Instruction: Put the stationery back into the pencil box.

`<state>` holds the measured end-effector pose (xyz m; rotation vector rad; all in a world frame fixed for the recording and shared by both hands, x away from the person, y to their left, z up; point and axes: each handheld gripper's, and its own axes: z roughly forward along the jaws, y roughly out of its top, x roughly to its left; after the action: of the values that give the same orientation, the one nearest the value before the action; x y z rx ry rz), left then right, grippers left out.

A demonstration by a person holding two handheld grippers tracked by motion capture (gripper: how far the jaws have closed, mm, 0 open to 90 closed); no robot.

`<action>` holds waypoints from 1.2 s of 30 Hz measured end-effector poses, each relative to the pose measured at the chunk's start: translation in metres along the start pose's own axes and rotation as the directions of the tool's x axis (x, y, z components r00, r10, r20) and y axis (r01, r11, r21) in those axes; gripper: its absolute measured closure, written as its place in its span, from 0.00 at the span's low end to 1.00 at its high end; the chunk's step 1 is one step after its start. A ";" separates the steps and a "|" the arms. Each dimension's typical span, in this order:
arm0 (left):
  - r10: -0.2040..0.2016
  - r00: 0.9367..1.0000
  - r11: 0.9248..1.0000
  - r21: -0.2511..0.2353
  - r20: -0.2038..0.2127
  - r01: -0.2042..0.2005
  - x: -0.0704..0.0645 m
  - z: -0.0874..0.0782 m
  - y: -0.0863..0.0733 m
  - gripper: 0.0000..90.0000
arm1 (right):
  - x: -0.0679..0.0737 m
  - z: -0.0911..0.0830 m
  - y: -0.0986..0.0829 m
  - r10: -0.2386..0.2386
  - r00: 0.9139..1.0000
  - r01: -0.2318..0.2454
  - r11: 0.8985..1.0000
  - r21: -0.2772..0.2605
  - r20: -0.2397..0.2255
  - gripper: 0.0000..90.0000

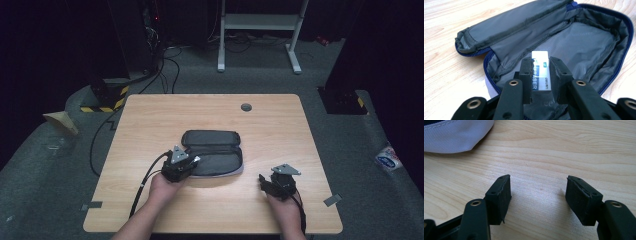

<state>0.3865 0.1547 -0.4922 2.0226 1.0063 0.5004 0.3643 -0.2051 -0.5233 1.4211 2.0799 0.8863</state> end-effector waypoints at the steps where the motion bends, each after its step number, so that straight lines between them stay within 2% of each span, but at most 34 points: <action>1: -0.001 1.000 1.000 0.002 -0.001 0.001 0.000 0.001 -0.001 0.81 | 0.000 0.000 0.000 0.000 1.000 0.000 1.000 0.000 0.000 0.41; 9: 0.002 1.000 1.000 0.019 -0.009 -0.001 0.001 0.002 -0.005 0.81 | 0.000 0.000 0.000 0.000 1.000 0.000 1.000 0.000 0.000 0.41; 14: -0.015 1.000 1.000 0.014 -0.001 0.015 0.002 0.002 -0.006 0.80 | 0.000 0.000 0.000 -0.002 1.000 0.002 1.000 -0.001 -0.001 0.41; 17: -0.036 0.999 0.999 -0.006 0.014 0.037 0.003 0.001 -0.004 0.76 | 0.000 0.000 0.000 -0.002 1.000 0.002 1.000 -0.001 -0.001 0.41; 26: -0.046 0.999 0.999 -0.026 0.009 0.046 0.005 -0.002 -0.002 0.72 | 0.000 0.000 0.000 -0.002 1.000 0.002 1.000 -0.001 -0.001 0.41; 32: -0.056 0.998 0.997 -0.046 0.008 0.056 0.009 -0.007 -0.002 0.62 | 0.000 0.000 0.000 -0.003 1.000 0.003 1.000 -0.001 -0.001 0.41; 36: -0.078 0.997 0.996 -0.049 0.004 0.078 0.015 -0.010 -0.005 0.57 | 0.000 0.000 0.000 -0.003 1.000 0.003 1.000 -0.001 -0.001 0.41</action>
<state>0.3867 0.1734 -0.4904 1.9321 1.0576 0.4763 0.3641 -0.2051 -0.5234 1.4168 2.0813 0.8869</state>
